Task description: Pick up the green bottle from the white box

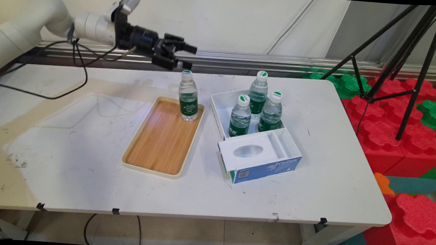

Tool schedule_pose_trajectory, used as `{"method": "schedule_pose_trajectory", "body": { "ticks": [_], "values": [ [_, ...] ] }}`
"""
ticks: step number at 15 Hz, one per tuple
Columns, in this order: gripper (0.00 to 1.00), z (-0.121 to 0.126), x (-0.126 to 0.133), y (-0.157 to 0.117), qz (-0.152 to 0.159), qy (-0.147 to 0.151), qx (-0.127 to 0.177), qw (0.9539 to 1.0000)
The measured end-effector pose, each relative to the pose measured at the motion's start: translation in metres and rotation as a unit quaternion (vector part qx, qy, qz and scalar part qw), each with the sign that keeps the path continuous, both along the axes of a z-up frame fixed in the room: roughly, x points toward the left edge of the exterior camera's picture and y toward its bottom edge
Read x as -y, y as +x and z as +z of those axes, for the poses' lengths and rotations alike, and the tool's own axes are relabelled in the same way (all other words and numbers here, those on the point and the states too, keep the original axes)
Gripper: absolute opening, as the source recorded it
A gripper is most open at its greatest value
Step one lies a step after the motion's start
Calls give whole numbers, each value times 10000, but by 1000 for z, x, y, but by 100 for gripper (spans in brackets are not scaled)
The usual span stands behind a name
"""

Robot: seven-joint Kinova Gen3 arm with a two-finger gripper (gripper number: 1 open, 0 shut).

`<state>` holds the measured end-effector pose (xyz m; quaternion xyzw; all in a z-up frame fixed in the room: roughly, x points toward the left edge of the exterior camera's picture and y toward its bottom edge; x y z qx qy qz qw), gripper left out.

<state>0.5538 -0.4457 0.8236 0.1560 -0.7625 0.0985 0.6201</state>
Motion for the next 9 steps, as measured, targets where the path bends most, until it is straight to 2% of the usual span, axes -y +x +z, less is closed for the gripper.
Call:
{"method": "schedule_pose_trajectory", "body": {
  "ticks": [5,9],
  "values": [
    [100,31,19,-27,-15,-63,-170,9998],
    [100,44,34,-54,-111,-105,-238,9996]
  ]
}}
